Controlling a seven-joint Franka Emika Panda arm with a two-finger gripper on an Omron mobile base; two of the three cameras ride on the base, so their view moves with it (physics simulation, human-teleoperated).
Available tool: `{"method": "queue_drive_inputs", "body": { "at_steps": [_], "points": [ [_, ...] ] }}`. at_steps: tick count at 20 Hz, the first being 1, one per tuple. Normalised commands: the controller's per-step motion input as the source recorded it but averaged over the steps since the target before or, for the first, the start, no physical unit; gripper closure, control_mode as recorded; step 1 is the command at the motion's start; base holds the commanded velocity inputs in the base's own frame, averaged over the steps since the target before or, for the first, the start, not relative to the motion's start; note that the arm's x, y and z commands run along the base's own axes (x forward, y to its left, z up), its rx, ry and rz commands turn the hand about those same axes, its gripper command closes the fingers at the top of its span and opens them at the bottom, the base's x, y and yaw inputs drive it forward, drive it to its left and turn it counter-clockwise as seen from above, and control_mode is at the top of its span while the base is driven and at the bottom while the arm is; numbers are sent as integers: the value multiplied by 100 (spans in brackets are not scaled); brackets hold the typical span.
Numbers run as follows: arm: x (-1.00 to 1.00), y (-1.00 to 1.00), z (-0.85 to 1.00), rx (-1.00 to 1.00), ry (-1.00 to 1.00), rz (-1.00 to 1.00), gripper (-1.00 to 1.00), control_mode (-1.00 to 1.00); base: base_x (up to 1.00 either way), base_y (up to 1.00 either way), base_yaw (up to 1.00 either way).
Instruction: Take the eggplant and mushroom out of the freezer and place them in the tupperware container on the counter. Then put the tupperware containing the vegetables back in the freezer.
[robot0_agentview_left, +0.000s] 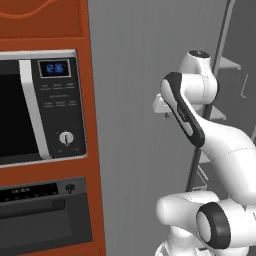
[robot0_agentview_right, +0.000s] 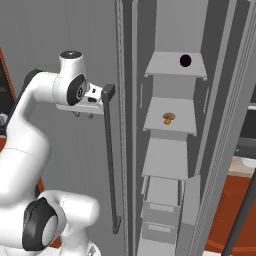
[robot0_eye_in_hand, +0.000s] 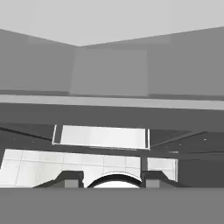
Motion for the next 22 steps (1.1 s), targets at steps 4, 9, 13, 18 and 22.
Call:
{"method": "queue_drive_inputs", "body": {
  "at_steps": [4, 9, 13, 18, 22],
  "points": [
    [-10, 0, 0, 0, -3, 0, -100, -100, 0, 0, 0],
    [-76, 10, 4, -2, -36, 0, -100, -100, 0, 0, 0],
    [-81, 2, 10, -2, -34, -1, -100, -100, 0, 0, 0],
    [-79, 0, 3, 0, -24, -6, -100, -100, 0, 0, 0],
    [-77, -2, 0, 0, -18, -7, -100, -100, 0, 0, 0]
  ]
}}
